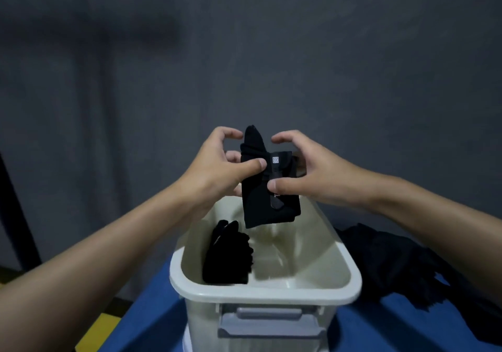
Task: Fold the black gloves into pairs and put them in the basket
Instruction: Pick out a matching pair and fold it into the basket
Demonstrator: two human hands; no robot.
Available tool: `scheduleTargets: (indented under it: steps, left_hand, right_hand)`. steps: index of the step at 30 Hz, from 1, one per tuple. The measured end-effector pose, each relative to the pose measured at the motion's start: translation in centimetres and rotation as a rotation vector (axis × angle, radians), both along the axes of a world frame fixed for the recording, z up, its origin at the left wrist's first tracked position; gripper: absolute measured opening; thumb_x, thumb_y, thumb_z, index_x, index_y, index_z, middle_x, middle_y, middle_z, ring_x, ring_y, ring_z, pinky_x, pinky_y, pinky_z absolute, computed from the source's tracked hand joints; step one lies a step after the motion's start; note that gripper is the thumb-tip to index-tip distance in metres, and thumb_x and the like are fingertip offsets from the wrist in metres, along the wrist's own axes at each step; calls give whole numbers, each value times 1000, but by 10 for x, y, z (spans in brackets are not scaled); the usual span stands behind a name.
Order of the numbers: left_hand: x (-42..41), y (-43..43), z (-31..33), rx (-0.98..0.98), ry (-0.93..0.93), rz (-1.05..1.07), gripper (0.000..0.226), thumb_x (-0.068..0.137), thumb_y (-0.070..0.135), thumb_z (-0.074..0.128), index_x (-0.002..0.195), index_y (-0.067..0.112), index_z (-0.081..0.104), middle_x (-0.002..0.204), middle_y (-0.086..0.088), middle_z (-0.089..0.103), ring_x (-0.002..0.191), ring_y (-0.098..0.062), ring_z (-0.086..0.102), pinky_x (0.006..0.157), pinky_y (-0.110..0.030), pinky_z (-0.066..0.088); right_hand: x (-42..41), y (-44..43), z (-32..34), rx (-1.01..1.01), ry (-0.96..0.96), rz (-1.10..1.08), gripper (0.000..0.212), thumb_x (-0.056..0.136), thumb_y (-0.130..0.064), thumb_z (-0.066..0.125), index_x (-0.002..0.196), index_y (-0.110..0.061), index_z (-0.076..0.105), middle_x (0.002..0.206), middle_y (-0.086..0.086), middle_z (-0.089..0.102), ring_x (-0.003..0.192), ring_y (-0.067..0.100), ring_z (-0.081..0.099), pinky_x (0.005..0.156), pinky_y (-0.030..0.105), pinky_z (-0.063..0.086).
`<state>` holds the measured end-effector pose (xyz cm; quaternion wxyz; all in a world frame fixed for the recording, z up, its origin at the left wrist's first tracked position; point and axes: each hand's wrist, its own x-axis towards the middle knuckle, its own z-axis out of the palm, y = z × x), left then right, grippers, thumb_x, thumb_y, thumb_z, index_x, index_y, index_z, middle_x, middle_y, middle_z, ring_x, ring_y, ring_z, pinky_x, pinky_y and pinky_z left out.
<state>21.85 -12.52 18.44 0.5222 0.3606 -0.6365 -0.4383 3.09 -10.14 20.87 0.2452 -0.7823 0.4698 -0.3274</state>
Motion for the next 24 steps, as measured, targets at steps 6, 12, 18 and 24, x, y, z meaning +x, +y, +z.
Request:
scheduleTargets:
  steps: [6, 12, 18, 24]
  left_hand:
    - [9, -12, -9, 23, -10, -58, 54, 88, 5, 72, 129, 22, 42, 89, -9, 70, 72, -17, 70, 56, -29, 54]
    - [13, -18, -13, 24, -3, -63, 55, 88, 3, 71, 129, 22, 41, 79, -2, 69, 66, -14, 67, 53, -27, 52]
    - [27, -24, -14, -90, -244, -17, 52, 89, 11, 71, 130, 22, 41, 86, -6, 71, 70, -19, 70, 72, -37, 60]
    - [49, -17, -21, -416, -882, 118, 26, 91, 46, 62, 115, 38, 59, 98, 26, 61, 96, 13, 58, 73, -10, 39]
  right_hand:
    - [3, -20, -5, 77, -27, 94, 78, 82, -18, 79, 142, -37, 34, 130, 3, 59, 112, 13, 65, 98, 40, 52]
    - [2, -30, -11, 96, -34, 96, 75, 78, -21, 80, 137, -38, 37, 108, 8, 61, 102, 23, 69, 97, 50, 52]
    - [4, -33, -16, 108, 111, -7, 63, 80, -21, 80, 124, -34, 38, 111, 12, 62, 87, 16, 68, 80, 34, 57]
    - [14, -35, -28, 243, 507, -84, 63, 78, -32, 81, 120, -34, 35, 111, 6, 58, 100, 27, 63, 88, 43, 55]
